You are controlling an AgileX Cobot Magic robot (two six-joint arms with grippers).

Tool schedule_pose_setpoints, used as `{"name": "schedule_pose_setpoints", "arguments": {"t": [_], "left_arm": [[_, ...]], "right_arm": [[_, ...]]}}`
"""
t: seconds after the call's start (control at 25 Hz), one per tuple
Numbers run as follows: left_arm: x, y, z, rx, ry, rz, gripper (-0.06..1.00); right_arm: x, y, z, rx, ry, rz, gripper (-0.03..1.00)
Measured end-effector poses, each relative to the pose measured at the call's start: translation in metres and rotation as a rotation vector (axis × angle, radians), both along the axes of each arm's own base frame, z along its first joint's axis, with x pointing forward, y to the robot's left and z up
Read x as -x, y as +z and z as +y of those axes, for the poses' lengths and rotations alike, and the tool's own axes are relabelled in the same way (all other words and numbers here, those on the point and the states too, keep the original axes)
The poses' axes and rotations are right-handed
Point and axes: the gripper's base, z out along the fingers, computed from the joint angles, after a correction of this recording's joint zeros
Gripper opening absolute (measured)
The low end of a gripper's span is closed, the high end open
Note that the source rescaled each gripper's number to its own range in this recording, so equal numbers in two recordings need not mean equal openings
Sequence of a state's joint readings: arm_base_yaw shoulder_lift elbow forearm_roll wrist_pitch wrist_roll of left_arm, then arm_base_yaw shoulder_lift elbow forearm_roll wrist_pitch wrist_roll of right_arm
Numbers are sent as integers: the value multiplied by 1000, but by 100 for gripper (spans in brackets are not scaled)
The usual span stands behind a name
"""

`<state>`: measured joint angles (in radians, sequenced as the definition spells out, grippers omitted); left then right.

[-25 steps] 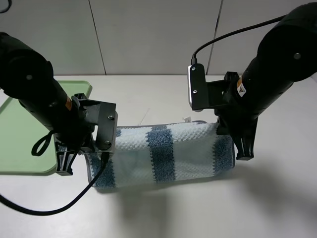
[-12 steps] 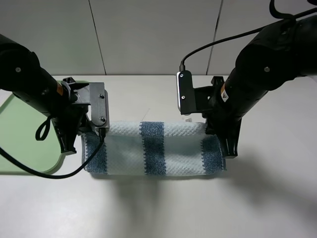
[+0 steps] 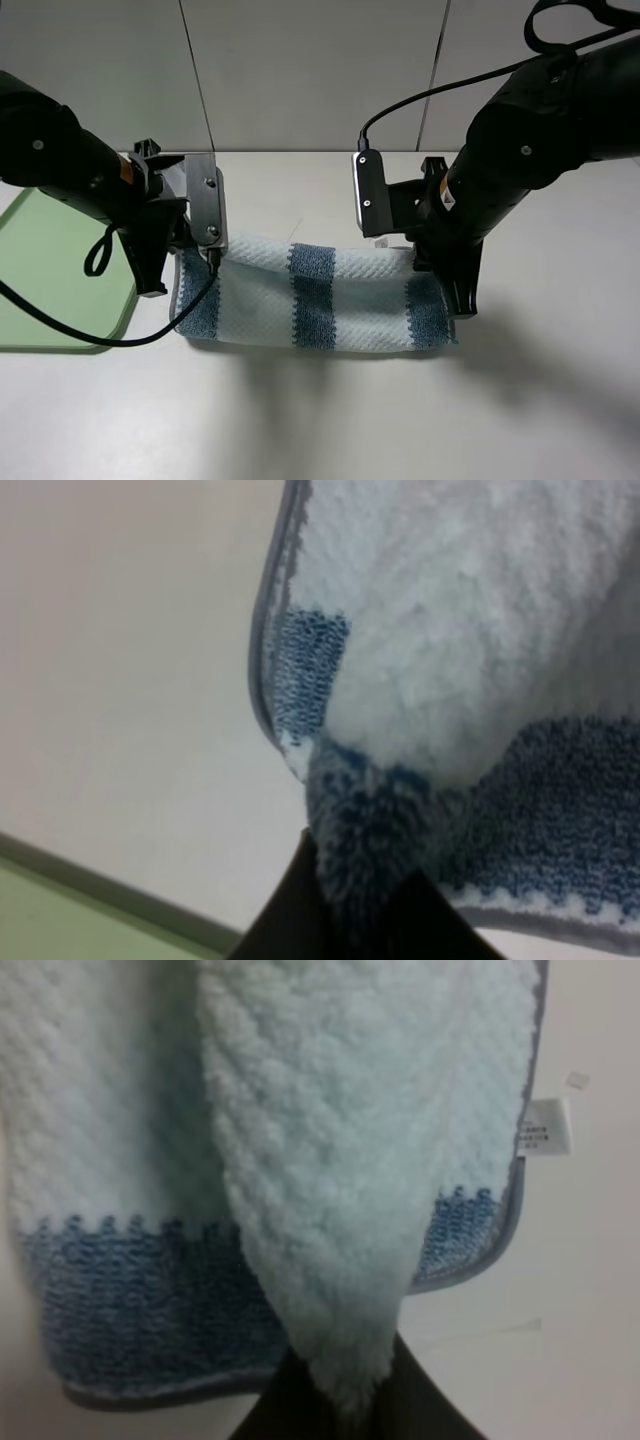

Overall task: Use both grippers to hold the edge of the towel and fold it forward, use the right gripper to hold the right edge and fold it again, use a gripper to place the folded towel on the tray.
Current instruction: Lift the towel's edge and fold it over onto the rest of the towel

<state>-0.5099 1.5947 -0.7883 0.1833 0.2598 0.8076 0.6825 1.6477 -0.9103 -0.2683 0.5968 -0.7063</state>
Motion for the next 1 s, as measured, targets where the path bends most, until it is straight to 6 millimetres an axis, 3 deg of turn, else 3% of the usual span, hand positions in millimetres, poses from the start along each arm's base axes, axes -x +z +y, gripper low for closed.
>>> {"name": "schedule_pose_setpoints", "arguments": {"t": [0.2, 0.6, 0.68, 0.76, 0.8, 0.88, 1.0], "left_arm": [[-2, -13, -1, -5, 31, 41, 0], [-2, -14, -1, -1, 45, 48, 0], [-2, -14, -1, -1, 45, 48, 0], [-2, -14, -1, -3, 43, 47, 0], [-2, -14, -1, -4, 43, 46, 0], [-2, -14, -1, -4, 42, 46, 0], [-2, -14, -1, -5, 41, 46, 1]], "right_arm": [[-4, 0, -4, -7, -15, -8, 0], [-7, 2, -2, -39, -7, -43, 2], [-8, 2, -2, -44, -26, -41, 22], [-8, 2, -3, -57, -71, -40, 67], [-9, 2, -3, -59, -82, -49, 80], [-11, 3, -4, -56, -94, -74, 93], [-13, 4, -5, -42, -91, -95, 98]]}}
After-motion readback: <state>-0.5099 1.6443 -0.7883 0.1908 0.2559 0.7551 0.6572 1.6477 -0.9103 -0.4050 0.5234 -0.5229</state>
